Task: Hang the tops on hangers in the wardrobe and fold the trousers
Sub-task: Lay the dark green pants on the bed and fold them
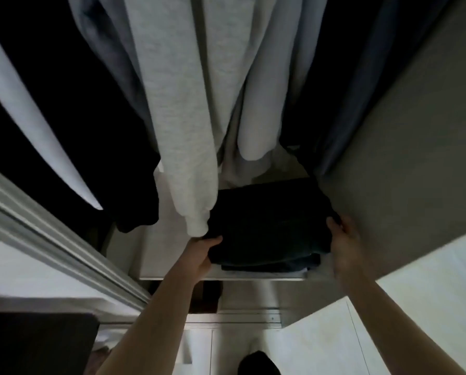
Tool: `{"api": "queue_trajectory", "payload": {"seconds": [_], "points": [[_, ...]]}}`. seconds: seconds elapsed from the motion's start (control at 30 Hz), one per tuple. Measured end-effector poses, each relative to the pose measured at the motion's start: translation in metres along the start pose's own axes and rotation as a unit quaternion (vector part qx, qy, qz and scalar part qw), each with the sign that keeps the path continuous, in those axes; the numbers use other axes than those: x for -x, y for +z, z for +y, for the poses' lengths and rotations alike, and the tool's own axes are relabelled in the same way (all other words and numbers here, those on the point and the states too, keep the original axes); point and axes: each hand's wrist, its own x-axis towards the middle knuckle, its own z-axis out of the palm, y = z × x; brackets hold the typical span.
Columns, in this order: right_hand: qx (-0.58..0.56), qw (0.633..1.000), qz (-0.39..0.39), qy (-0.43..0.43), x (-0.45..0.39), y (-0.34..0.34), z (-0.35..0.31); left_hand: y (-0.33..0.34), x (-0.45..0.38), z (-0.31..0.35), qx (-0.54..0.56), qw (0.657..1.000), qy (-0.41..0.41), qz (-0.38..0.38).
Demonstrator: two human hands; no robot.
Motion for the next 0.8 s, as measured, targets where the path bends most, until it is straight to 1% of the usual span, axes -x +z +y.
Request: {"api": "queue_trajectory", "payload": {"seconds": [0.03,0.07,0.13,0.2,0.23,0.37,0.43,0.47,0.53,0.57,0.6,0.63,0.7,0.8], "points": [[0.041,0.999,0.012,-0.023,-0.01,0.004,0.007,0.003,-0.012,0.0,-0.052,0.998,0.0,0.029],[0.097,0.995,0.013,-0.024,-0.021,0.008,0.015,0.007,-0.022,-0.001,-0.121,0.991,-0.003,0.064],[0.235,0.971,-0.029,0.012,-0.041,0.011,0.036,0.012,-0.038,-0.007,-0.237,0.965,-0.026,0.114],[0.315,0.944,-0.075,0.062,-0.055,0.008,0.055,0.012,-0.049,-0.017,-0.276,0.953,-0.049,0.116],[0.327,0.938,-0.079,0.077,-0.059,0.006,0.06,0.011,-0.053,-0.021,-0.285,0.95,-0.046,0.119],[0.326,0.941,-0.033,0.085,-0.074,0.014,0.072,0.011,-0.068,-0.031,-0.295,0.945,-0.02,0.139],[0.345,0.931,-0.035,0.111,-0.079,0.021,0.075,0.012,-0.074,-0.032,-0.298,0.942,-0.013,0.151],[0.341,0.929,-0.038,0.137,-0.083,0.025,0.077,0.013,-0.077,-0.032,-0.318,0.935,-0.006,0.155],[0.32,0.929,-0.045,0.182,-0.09,0.03,0.08,0.016,-0.081,-0.03,-0.39,0.906,0.023,0.161],[0.322,0.926,-0.05,0.192,-0.092,0.032,0.081,0.018,-0.082,-0.028,-0.411,0.896,0.043,0.164],[0.333,0.921,-0.054,0.195,-0.094,0.034,0.082,0.02,-0.084,-0.025,-0.414,0.894,0.06,0.162],[0.347,0.917,-0.053,0.187,-0.095,0.035,0.082,0.022,-0.086,-0.022,-0.402,0.899,0.075,0.156],[0.383,0.912,-0.032,0.142,-0.094,0.038,0.079,0.026,-0.09,-0.012,-0.374,0.912,0.095,0.139],[0.429,0.903,0.021,0.023,-0.084,0.039,0.068,0.031,-0.096,-0.001,-0.365,0.913,0.137,0.121]]}}
